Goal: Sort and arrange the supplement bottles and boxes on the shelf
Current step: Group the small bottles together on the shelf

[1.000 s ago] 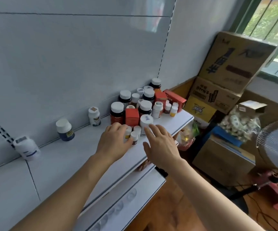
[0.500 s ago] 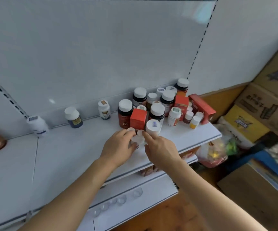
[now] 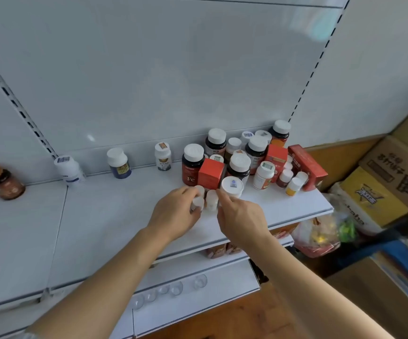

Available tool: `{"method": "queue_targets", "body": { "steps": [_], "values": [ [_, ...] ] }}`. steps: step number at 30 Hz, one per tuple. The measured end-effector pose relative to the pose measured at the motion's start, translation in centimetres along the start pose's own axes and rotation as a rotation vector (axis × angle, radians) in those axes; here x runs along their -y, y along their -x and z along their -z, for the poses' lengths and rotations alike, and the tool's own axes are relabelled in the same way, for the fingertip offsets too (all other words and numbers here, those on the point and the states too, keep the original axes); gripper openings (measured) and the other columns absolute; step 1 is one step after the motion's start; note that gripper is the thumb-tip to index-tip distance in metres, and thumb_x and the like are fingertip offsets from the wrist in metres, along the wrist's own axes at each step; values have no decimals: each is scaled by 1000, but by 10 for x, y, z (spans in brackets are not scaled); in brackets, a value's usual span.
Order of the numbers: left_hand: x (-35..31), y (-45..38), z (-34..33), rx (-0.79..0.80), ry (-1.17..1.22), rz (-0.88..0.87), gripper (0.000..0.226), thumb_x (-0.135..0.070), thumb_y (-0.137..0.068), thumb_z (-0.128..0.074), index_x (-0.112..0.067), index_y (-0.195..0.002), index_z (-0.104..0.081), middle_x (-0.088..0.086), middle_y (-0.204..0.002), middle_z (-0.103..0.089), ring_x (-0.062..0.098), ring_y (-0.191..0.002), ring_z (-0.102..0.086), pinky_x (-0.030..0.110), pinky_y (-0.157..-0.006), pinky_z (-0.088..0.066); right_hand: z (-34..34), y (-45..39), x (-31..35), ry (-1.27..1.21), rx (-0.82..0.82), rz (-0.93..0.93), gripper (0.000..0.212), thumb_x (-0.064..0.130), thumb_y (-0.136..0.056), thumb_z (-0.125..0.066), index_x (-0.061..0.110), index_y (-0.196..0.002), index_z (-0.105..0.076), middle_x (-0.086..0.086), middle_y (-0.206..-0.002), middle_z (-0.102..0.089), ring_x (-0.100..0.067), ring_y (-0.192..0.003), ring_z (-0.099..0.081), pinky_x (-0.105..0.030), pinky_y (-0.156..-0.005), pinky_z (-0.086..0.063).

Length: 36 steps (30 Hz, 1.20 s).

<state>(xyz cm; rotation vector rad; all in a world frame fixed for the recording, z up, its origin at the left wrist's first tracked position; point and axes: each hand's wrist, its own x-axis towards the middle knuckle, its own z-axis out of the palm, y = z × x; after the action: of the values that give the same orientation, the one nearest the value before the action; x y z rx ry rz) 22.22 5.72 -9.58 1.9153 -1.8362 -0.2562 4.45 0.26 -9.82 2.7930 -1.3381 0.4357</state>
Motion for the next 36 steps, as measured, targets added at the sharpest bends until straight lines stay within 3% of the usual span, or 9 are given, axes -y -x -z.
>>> {"method": "queue_targets", "body": {
  "steps": [4, 9, 12, 15, 17, 22, 26, 32, 36],
  "values": [
    [6, 3, 0, -21, 44, 41, 35, -30, -91, -60, -23, -124, -52, -3, -119, -60, 20, -93, -59, 31, -69, -47, -4, 2, 0, 20, -69, 2, 30, 16, -82, -64, 13, -112, -63, -1, -77, -69, -31, -50, -59, -25, -41, -30],
    [9, -1, -2, -5, 38, 60, 45, -29, -91, -60, -22, -134, -48, -1, -125, -57, 22, -102, -59, 33, -76, -50, -13, 1, 4, 32, 4, -8, 46, 26, -94, -50, 19, -140, -47, -3, -95, -71, -34, -68, -65, -31, -49, -39],
    [11, -2, -1, -14, 53, 56, 34, -29, -90, -61, -24, -122, -51, -4, -116, -57, 21, -91, -60, 34, -71, -51, -13, -1, 7, 44, 35, -16, 48, 26, -95, -51, 20, -142, -44, -5, -92, -69, -34, -71, -65, -33, -52, -43],
    [16, 1, 1, -9, 79, 57, 21, -30, -89, -62, -26, -106, -50, -8, -106, -56, 19, -82, -58, 36, -66, -51, -10, -2, 11, 25, -57, 8, 29, 14, -79, -72, 14, -107, -66, -5, -70, -58, -32, -51, -55, -31, -38, -43],
    [20, 2, 2, -1, 98, 58, 19, -31, -88, -62, -26, -104, -52, -10, -104, -55, 17, -82, -57, 35, -66, -50, -11, -2, 12, 15, -123, 25, 15, 14, -76, -76, 11, -87, -66, -6, -71, -54, -29, -50, -52, -26, -37, -35],
    [23, 8, 1, 42, 165, 62, 19, -29, -89, -60, -27, -107, -56, -11, -106, -54, 16, -86, -57, 35, -71, -50, -20, -5, 17, 14, -131, 45, 17, 15, -78, -76, 9, -80, -60, -7, -73, -54, -29, -44, -47, -25, -39, -27],
    [24, 11, 1, 51, 188, 51, 26, -26, -90, -61, -27, -116, -56, -10, -115, -55, 13, -89, -58, 31, -75, -50, -21, -14, 24, 25, -104, 6, 32, 8, -65, -84, 10, -74, -53, -6, -67, -52, -29, -39, -44, -24, -38, -25],
    [27, 12, 5, 68, 247, 52, 27, -23, -90, -62, -26, -117, -58, -10, -116, -57, 11, -92, -58, 31, -78, -52, -15, -9, 20, -218, -112, -7, 16, 15, -77, -74, 11, -87, -62, -5, -81, -62, -31, -53, -55, -33, -43, -45],
    [32, 12, 16, 64, 444, 116, 23, -19, -91, -66, -28, -112, -65, -14, -106, -60, 4, -93, -62, 24, -82, -54, 3, -7, 15, -424, -52, 29, 18, 21, -82, -71, 18, -100, -68, 6, -88, -65, -10, -69, -60, -30, -62, -53]
  ]
}}
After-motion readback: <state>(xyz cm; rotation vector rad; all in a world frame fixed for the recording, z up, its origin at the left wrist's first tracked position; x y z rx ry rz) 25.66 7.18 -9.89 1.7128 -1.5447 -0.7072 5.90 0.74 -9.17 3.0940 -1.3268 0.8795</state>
